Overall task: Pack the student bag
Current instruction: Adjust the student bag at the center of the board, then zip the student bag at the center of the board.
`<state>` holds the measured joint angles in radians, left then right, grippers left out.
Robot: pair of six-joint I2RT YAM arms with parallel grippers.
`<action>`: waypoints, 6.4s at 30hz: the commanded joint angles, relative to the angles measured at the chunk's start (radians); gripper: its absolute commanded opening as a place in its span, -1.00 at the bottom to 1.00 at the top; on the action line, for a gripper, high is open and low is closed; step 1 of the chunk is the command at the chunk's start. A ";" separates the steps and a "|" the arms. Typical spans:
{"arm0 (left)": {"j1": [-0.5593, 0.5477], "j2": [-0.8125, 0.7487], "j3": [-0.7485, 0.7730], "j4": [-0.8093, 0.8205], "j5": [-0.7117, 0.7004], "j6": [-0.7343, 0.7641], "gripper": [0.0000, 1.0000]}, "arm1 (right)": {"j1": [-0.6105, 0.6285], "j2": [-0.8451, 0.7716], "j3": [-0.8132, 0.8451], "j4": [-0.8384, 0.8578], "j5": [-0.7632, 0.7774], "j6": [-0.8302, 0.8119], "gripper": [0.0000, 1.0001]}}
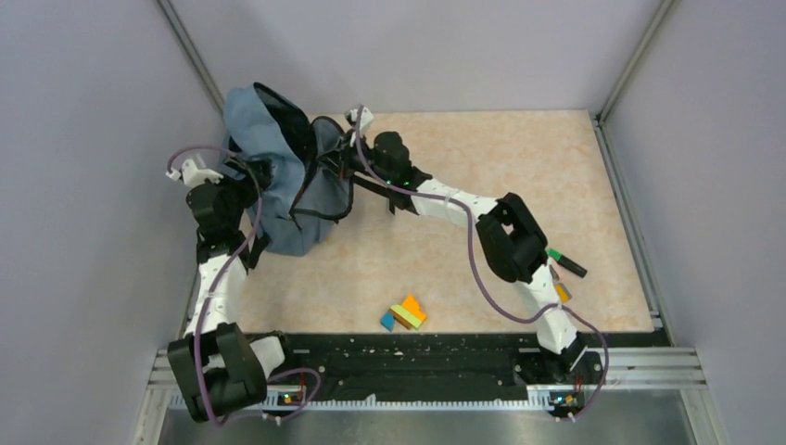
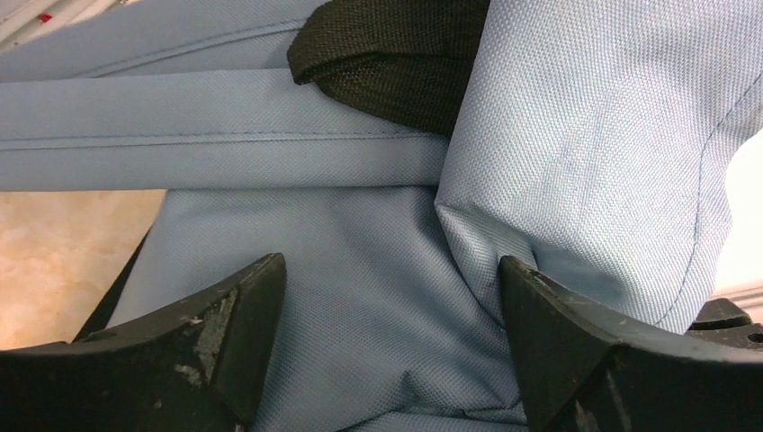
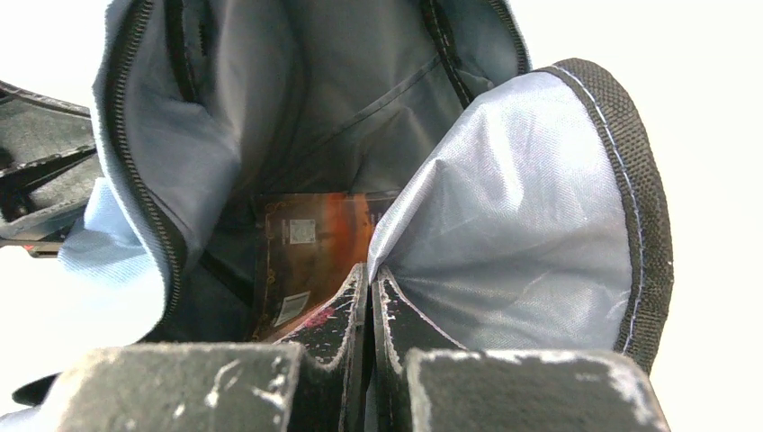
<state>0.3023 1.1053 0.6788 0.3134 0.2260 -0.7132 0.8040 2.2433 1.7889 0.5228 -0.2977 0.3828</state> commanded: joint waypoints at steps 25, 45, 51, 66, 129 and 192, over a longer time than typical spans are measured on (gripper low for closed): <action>-0.372 0.288 0.164 -0.032 0.541 0.056 -0.02 | 0.063 -0.064 0.056 -0.043 -0.359 -0.127 -1.00; -0.769 0.716 0.772 0.212 0.608 -0.041 -0.09 | -0.098 -0.573 -0.146 -0.534 -0.425 -0.468 -1.00; -0.776 0.679 0.744 0.315 0.570 -0.072 -0.11 | -0.098 -0.545 -0.041 -0.619 -0.474 -0.460 -1.00; -0.409 0.357 0.336 0.052 0.400 0.089 0.49 | -0.046 -0.241 0.094 -0.395 -0.348 -0.311 -1.00; -0.503 -0.365 -0.146 -0.323 -0.178 -0.048 -0.16 | -0.047 -0.134 0.099 -0.173 -0.142 -0.128 -1.00; -0.503 -0.573 -0.034 -0.380 -0.231 0.128 -1.00 | -0.144 -0.245 -0.531 0.515 -0.308 0.724 -1.00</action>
<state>-0.2047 0.5671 0.5350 -0.1509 -0.0166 -0.6575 0.6571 2.1407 1.2648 0.9726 -0.5961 1.1183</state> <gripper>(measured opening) 0.037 0.020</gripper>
